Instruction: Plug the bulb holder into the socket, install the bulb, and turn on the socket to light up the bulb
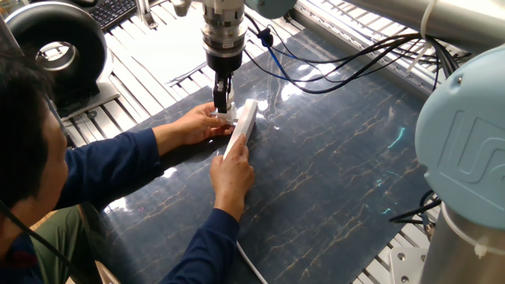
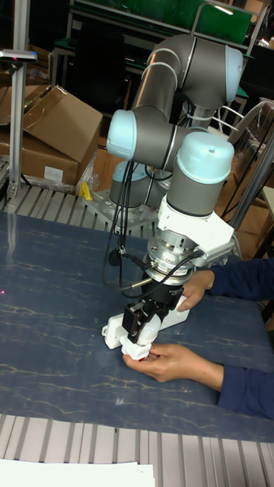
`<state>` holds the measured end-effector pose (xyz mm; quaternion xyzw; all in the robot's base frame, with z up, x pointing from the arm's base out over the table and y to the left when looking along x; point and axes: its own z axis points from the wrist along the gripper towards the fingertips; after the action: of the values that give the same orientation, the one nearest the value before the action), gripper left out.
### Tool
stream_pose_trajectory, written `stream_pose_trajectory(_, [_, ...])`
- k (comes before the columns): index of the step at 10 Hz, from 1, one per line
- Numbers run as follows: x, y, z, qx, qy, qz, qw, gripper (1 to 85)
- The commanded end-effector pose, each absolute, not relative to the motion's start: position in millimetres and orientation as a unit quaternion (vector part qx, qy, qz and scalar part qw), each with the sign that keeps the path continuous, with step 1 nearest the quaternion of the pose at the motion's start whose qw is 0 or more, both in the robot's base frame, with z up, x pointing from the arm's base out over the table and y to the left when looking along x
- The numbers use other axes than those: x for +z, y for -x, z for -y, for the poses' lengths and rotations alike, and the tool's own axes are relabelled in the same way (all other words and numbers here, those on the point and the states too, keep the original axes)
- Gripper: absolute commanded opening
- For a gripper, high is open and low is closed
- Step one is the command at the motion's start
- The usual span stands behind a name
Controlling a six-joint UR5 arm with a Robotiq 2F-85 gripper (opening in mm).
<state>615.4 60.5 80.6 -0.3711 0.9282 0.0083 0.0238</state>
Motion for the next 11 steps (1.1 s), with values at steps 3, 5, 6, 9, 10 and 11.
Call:
stream_pose_trajectory(3, [80.7, -617.8, -60.1, 0.026, 0.375, -0.926, 0.028, 62.7])
stream_pose_trajectory(5, [80.7, -617.8, -58.5, 0.026, 0.376, -0.926, 0.026, 62.0])
stream_pose_trajectory(6, [80.6, -618.0, -58.1, 0.026, 0.375, -0.926, 0.026, 61.3])
stream_pose_trajectory(9, [80.5, -617.1, -57.7, 0.028, 0.366, -0.93, 0.024, 55.0])
stream_pose_trajectory(10, [80.5, -617.1, -57.8, 0.028, 0.359, -0.933, 0.024, 47.3])
stream_pose_trajectory(11, [80.4, -616.4, -57.4, 0.028, 0.35, -0.936, 0.022, 38.0])
